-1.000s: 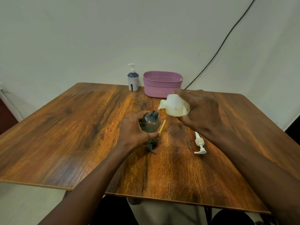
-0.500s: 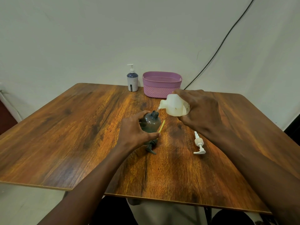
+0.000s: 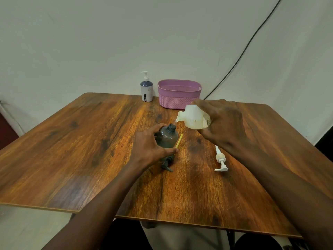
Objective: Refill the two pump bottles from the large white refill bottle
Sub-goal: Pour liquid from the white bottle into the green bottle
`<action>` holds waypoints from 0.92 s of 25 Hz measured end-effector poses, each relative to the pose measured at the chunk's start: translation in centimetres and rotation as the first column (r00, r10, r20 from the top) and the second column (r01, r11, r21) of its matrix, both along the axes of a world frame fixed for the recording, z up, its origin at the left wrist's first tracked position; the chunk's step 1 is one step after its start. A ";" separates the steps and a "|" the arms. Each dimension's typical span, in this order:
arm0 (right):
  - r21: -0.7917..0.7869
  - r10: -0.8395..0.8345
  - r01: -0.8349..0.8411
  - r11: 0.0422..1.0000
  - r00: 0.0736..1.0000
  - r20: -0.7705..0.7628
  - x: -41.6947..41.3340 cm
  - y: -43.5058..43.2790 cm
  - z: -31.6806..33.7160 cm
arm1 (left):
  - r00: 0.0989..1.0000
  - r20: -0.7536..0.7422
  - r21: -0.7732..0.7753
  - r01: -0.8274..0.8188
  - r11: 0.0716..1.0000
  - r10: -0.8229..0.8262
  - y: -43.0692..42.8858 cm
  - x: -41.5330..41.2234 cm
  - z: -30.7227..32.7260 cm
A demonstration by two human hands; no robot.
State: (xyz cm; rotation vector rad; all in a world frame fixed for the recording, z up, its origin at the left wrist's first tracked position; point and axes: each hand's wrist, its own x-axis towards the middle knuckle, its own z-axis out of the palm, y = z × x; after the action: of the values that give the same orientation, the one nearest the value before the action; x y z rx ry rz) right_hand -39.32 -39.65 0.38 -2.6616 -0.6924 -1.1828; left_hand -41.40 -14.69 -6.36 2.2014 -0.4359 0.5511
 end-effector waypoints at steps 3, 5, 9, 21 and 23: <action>-0.001 0.006 -0.006 1.000 1.000 0.000 0.0 0.1 0.0 | 1.000 0.001 -0.008 0.001 1.000 -0.001 0.0 0.2 -0.1; -0.003 0.007 -0.007 1.000 1.000 0.003 0.0 0.1 0.0 | 1.000 0.001 -0.004 -0.003 1.000 0.003 0.0 0.2 -0.2; -0.004 0.004 -0.004 1.000 1.000 0.003 -0.1 0.1 0.0 | 1.000 0.009 -0.002 0.007 1.000 -0.007 0.1 0.1 -0.2; -0.007 0.009 -0.008 1.000 1.000 0.021 -0.1 0.1 0.0 | 1.000 0.005 -0.003 0.010 1.000 -0.010 0.2 0.1 -0.3; -0.006 0.010 -0.010 1.000 1.000 0.018 -0.1 0.1 0.0 | 1.000 0.006 0.002 0.004 1.000 -0.004 0.1 0.0 -0.3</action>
State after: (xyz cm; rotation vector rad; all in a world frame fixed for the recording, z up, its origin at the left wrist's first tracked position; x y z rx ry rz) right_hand -39.39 -39.52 0.39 -2.6528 -0.7119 -1.2050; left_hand -41.36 -14.59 -6.64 2.2003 -0.4445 0.5559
